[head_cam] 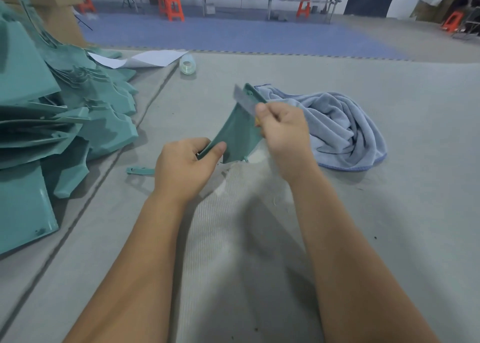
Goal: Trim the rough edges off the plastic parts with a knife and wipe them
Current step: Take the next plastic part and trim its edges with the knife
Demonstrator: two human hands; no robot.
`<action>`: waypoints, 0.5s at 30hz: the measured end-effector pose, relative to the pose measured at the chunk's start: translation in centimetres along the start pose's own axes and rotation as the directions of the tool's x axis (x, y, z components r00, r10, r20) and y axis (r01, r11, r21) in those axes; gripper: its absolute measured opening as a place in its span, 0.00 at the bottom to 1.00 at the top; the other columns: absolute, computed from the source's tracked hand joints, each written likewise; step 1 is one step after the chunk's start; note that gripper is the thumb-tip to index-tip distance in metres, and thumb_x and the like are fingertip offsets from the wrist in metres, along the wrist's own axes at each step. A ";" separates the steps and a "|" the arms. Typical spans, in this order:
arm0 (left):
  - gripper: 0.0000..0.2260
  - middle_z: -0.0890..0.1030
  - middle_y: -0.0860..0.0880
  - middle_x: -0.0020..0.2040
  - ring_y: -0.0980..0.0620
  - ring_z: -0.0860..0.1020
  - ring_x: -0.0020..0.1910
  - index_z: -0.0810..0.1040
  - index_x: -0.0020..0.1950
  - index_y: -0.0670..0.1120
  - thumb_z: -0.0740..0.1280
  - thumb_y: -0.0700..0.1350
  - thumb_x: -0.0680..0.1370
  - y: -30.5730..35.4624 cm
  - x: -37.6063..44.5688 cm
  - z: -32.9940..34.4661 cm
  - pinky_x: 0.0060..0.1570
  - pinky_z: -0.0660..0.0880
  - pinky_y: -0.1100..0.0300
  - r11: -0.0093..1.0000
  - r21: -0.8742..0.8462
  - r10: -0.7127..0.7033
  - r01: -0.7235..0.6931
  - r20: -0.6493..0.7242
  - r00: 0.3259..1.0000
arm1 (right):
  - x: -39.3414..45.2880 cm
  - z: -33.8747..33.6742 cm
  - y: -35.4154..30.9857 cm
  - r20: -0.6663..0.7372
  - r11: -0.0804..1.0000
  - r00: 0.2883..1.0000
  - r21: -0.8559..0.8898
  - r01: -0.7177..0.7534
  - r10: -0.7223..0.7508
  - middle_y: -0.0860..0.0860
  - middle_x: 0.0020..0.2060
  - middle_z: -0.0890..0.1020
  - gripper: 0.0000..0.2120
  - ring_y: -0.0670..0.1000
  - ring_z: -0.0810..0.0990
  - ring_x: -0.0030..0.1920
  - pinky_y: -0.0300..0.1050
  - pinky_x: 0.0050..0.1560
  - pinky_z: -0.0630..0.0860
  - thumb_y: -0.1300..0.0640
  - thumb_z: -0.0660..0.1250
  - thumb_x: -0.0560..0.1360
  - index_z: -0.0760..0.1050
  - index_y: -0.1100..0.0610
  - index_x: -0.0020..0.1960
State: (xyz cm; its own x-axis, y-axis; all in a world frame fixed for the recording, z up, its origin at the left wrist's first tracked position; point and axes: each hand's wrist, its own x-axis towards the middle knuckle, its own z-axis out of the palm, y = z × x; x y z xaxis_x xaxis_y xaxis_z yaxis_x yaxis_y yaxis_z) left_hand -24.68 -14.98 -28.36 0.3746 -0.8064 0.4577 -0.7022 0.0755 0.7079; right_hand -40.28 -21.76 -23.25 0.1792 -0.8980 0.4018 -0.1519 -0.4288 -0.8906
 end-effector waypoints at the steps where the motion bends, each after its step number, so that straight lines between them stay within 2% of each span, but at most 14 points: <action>1: 0.22 0.68 0.44 0.24 0.51 0.64 0.24 0.70 0.31 0.42 0.63 0.60 0.73 0.0 0.0 0.0 0.26 0.62 0.55 1.000 0.007 0.012 -0.012 -0.003 1.000 | 0.4 -0.3 0.1 -0.027 1.000 1.000 0.013 0.003 -0.002 0.44 0.24 0.66 0.18 0.44 0.62 0.28 0.41 0.33 0.61 0.59 0.61 0.81 0.68 0.57 0.31; 3: 0.21 0.65 0.48 0.23 0.52 0.62 0.23 0.67 0.31 0.44 0.63 0.59 0.74 -0.1 0.0 0.0 0.27 0.60 0.58 0.999 0.014 0.030 -0.030 -0.004 1.000 | 0.6 -0.6 0.4 -0.047 0.999 0.999 0.045 0.023 -0.021 0.48 0.26 0.65 0.18 0.47 0.61 0.29 0.42 0.34 0.60 0.60 0.61 0.81 0.68 0.63 0.33; 5: 0.21 0.67 0.48 0.23 0.53 0.63 0.23 0.68 0.30 0.45 0.63 0.59 0.74 -0.3 0.0 0.1 0.26 0.60 0.58 0.999 0.010 0.037 -0.037 0.002 0.999 | 0.4 -0.6 0.3 -0.056 0.987 0.998 0.156 0.036 -0.027 0.51 0.28 0.62 0.17 0.48 0.59 0.30 0.43 0.32 0.58 0.61 0.60 0.81 0.66 0.67 0.35; 8: 0.22 0.71 0.45 0.25 0.51 0.65 0.24 0.72 0.32 0.43 0.63 0.60 0.74 -0.3 0.1 0.1 0.26 0.62 0.57 0.999 0.020 0.028 -0.028 0.009 1.000 | 0.0 -0.7 0.0 -0.011 0.955 0.999 0.291 0.053 -0.052 0.47 0.27 0.64 0.16 0.44 0.60 0.28 0.35 0.29 0.59 0.61 0.60 0.80 0.68 0.66 0.35; 10: 0.22 0.72 0.43 0.26 0.47 0.68 0.25 0.73 0.32 0.42 0.63 0.61 0.74 -0.2 0.2 0.0 0.26 0.65 0.54 1.000 0.018 0.024 -0.025 0.009 1.000 | -0.4 -0.6 0.0 0.125 0.968 0.988 0.247 0.053 -0.086 0.41 0.24 0.66 0.15 0.41 0.62 0.27 0.32 0.30 0.61 0.61 0.60 0.80 0.70 0.60 0.34; 12: 0.22 0.73 0.43 0.25 0.44 0.70 0.26 0.74 0.33 0.42 0.63 0.61 0.74 0.0 0.2 -0.1 0.26 0.69 0.50 0.999 0.016 0.034 -0.034 0.002 0.999 | -1.0 -0.2 0.2 0.279 0.990 0.957 0.131 0.045 -0.080 0.41 0.23 0.66 0.18 0.42 0.63 0.27 0.36 0.32 0.61 0.61 0.62 0.79 0.70 0.55 0.31; 15: 0.18 0.75 0.45 0.25 0.47 0.72 0.25 0.77 0.33 0.46 0.63 0.59 0.73 0.1 0.1 -0.2 0.27 0.70 0.49 0.998 -0.016 0.054 -0.055 -0.019 0.998 | -1.6 0.4 0.6 0.356 1.000 0.934 0.015 0.025 -0.028 0.45 0.24 0.64 0.19 0.45 0.62 0.28 0.43 0.34 0.59 0.62 0.63 0.79 0.70 0.59 0.30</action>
State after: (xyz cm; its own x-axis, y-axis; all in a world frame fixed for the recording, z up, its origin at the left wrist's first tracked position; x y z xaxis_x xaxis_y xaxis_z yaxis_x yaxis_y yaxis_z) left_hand -24.56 -14.99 -28.17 0.3475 -0.7896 0.5057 -0.7120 0.1287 0.6902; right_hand -40.30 -20.56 -24.53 0.5181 -0.7914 0.3245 -0.1331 -0.4493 -0.8834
